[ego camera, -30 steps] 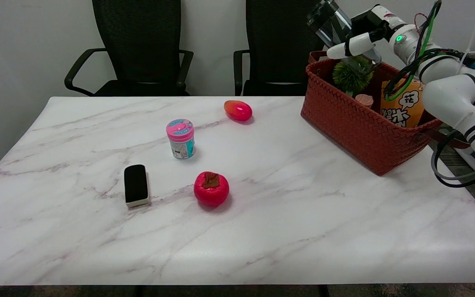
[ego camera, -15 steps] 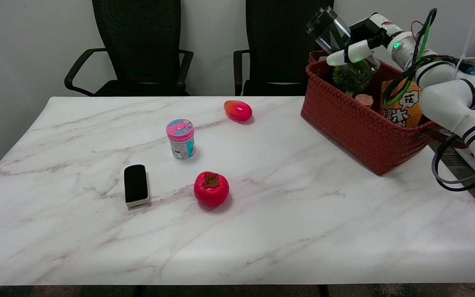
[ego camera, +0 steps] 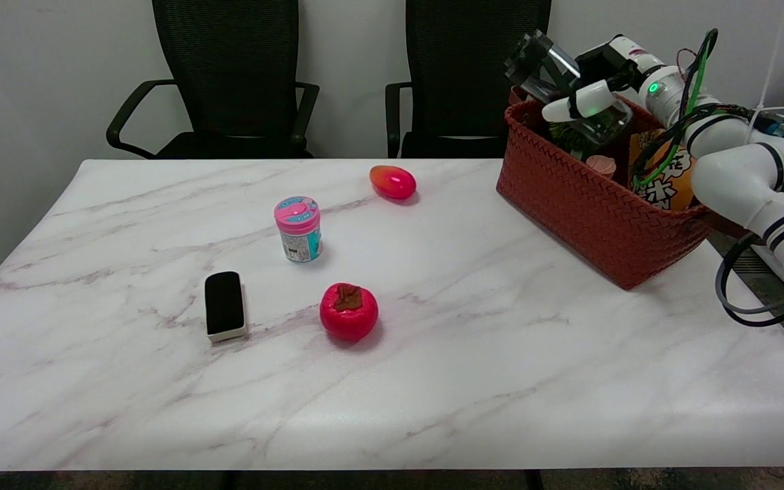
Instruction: Place the black water bottle into the brown storage basket.
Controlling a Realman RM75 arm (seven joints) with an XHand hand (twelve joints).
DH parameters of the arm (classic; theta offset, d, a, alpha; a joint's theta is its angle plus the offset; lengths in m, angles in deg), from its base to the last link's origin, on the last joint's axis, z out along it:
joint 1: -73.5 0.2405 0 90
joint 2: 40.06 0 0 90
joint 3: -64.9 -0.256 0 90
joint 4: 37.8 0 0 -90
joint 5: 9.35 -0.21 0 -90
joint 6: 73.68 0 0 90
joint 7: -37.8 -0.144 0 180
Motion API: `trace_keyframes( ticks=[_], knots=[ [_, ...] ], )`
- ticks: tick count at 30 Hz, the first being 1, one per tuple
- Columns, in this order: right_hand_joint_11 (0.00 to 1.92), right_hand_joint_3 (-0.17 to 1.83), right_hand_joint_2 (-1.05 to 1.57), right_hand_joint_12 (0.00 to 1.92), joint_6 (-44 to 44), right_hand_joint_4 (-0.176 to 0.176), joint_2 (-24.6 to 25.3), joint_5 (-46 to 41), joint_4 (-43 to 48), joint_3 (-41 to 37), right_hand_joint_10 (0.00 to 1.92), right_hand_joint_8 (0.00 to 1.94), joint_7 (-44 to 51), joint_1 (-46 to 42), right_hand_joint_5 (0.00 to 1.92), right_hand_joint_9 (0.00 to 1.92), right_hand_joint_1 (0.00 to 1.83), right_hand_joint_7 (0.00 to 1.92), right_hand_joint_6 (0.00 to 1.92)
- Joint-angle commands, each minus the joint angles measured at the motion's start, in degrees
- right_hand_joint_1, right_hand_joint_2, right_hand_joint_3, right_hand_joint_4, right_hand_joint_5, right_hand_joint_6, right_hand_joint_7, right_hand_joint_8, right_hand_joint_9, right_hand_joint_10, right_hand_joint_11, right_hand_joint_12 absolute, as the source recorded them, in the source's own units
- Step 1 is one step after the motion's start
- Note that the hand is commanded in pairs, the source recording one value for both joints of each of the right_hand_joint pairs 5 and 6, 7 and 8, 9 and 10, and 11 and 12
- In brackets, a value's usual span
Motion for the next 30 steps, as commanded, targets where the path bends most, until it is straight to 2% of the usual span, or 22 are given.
trace_keyframes(
  ticks=[1,2,3,17,21,27,30],
  knots=[
    [0.0,1.29,0.17,0.0,-1.8,0.0,-0.1,-0.1,-0.2,-0.5,0.41,0.7,0.0,-1.5,0.63,0.41,1.31,0.7,0.63],
    [0.0,1.31,0.11,0.0,-2.0,0.0,-0.1,-0.1,-0.2,-0.6,0.37,0.58,0.0,-1.7,0.61,0.37,1.31,0.58,0.61],
    [0.0,1.29,0.08,0.0,-2.2,0.0,-0.1,-0.1,-0.2,-0.6,0.34,0.55,0.0,-1.7,0.58,0.34,1.3,0.55,0.58],
    [0.0,1.28,0.03,0.0,-4.9,0.0,-0.2,-0.1,1.6,-2.7,0.32,0.49,0.0,-3.5,0.54,0.32,1.28,0.49,0.54],
    [0.0,1.25,0.03,0.0,-8.8,0.0,-1.2,-1.0,11.1,-8.8,0.33,0.49,0.0,-9.1,0.53,0.33,1.28,0.49,0.53],
    [0.06,1.2,0.07,0.06,-15.1,0.0,-1.4,-2.6,32.2,-18.7,0.39,0.49,0.0,-27.7,0.54,0.39,1.28,0.49,0.54],
    [0.08,1.19,0.09,0.08,-16.7,0.0,0.3,-2.7,40.8,-21.8,0.42,0.49,0.4,-36.5,0.54,0.42,1.28,0.49,0.54]
  ],
)
